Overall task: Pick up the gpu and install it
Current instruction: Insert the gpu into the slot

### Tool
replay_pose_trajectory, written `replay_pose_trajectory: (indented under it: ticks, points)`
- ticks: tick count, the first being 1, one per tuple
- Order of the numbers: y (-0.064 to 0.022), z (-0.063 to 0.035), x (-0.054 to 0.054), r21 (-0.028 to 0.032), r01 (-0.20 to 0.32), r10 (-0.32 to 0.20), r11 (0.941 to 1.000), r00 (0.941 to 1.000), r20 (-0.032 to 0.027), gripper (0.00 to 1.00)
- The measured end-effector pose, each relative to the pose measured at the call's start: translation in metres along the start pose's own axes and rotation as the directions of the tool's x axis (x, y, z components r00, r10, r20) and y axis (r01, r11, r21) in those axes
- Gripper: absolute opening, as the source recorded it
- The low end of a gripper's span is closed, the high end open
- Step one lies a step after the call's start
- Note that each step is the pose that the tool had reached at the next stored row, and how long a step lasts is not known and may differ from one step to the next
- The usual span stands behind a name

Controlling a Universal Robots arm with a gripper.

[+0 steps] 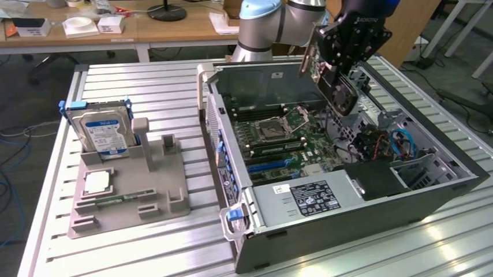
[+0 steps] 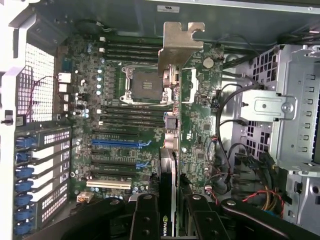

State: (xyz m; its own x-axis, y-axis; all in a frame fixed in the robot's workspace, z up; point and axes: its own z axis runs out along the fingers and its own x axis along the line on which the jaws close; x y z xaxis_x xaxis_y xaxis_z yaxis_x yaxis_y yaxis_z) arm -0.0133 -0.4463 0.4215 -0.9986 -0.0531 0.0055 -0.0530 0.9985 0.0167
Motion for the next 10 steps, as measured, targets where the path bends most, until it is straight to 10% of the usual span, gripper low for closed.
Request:
replay_pose_trajectory:
  ticks: [10]
  points:
    - [-0.0004, 0.0, 0.0, 0.0003, 0.071, -0.071, 0.9975, 0.9975, -0.0012, 0.26]
